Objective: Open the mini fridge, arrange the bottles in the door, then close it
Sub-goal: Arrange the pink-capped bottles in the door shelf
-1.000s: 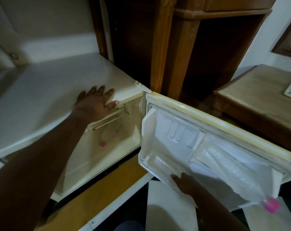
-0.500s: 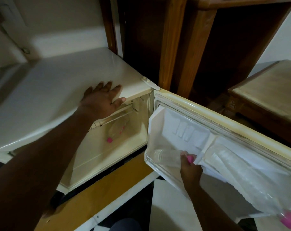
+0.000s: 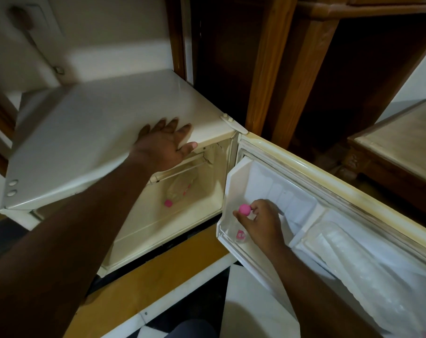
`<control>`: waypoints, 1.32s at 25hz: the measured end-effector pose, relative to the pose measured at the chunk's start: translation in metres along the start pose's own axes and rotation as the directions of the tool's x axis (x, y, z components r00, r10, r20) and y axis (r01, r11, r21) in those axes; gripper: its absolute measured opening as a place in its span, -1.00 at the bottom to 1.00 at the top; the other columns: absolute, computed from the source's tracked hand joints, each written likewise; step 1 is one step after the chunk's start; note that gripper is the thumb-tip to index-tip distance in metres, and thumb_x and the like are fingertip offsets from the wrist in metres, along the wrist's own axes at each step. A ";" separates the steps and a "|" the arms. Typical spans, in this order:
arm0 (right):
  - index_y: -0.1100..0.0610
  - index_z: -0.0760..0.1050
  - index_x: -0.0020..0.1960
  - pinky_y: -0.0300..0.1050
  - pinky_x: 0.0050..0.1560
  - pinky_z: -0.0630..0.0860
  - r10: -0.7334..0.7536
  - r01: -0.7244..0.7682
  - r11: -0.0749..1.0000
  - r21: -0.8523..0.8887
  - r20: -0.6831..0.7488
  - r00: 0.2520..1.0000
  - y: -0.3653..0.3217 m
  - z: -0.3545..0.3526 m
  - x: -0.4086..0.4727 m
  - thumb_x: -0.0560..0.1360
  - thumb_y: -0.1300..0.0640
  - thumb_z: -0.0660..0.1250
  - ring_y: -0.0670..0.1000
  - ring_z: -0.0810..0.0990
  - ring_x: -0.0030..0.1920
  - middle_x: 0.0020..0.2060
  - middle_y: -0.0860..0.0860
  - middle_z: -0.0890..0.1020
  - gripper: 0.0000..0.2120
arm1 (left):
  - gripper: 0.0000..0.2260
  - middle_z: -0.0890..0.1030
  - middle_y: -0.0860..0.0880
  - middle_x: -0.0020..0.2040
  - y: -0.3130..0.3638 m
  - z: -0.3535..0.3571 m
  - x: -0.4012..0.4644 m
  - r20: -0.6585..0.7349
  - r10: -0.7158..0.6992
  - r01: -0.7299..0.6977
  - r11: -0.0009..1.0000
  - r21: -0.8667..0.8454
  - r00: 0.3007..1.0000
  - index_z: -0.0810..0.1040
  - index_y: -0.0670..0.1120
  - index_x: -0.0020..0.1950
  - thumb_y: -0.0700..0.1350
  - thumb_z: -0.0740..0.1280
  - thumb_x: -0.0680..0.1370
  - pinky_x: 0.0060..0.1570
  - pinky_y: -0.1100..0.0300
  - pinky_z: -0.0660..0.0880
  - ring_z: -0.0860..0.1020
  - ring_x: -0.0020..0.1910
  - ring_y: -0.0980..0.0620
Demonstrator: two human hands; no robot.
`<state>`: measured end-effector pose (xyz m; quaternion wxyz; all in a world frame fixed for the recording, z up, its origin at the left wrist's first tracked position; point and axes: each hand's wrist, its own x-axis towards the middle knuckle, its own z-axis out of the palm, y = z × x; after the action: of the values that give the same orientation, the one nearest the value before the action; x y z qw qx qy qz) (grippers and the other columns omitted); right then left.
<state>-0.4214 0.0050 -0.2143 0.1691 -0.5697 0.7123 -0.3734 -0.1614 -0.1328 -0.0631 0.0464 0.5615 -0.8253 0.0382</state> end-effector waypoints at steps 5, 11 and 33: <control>0.00 0.47 0.24 -0.09 0.08 0.54 -0.004 0.029 0.991 -0.129 0.194 0.981 -0.003 0.002 0.011 0.44 -0.15 0.43 -0.03 0.50 0.06 0.05 -0.04 0.47 -0.57 | -0.32 0.03 -0.02 0.64 0.000 0.000 0.001 0.009 0.004 -0.004 1.000 0.000 1.000 -0.01 0.21 0.58 0.42 -0.20 0.50 0.49 -0.20 -0.05 -0.03 0.60 -0.08; 0.13 0.56 0.01 -0.39 -0.20 0.37 -0.074 0.092 0.981 -0.169 0.112 0.991 -0.004 -0.006 0.013 0.47 -0.02 0.44 -0.04 0.52 -0.12 -0.15 -0.04 0.47 -0.76 | -0.32 0.02 -0.02 0.64 0.000 0.000 0.001 0.016 0.005 -0.005 1.000 -0.002 1.000 -0.03 0.21 0.59 0.42 -0.20 0.50 0.49 -0.19 -0.06 -0.05 0.60 -0.08; 0.00 0.34 0.35 0.19 0.15 0.48 0.037 0.044 0.557 -0.829 0.078 0.996 -0.035 -0.221 -0.137 0.31 -0.30 0.47 0.21 0.47 0.22 0.25 0.10 0.49 -0.26 | -0.20 0.12 -0.04 0.62 -0.014 0.013 0.014 -0.006 0.033 -0.034 0.999 -0.041 0.999 0.04 0.23 0.58 0.53 -0.26 0.40 0.45 -0.21 0.05 0.10 0.57 -0.13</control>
<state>-0.5038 0.2063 -0.0677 -0.0894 -0.5992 0.7950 0.0303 -0.1543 -0.1524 -0.0738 0.0595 0.5464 -0.8350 0.0237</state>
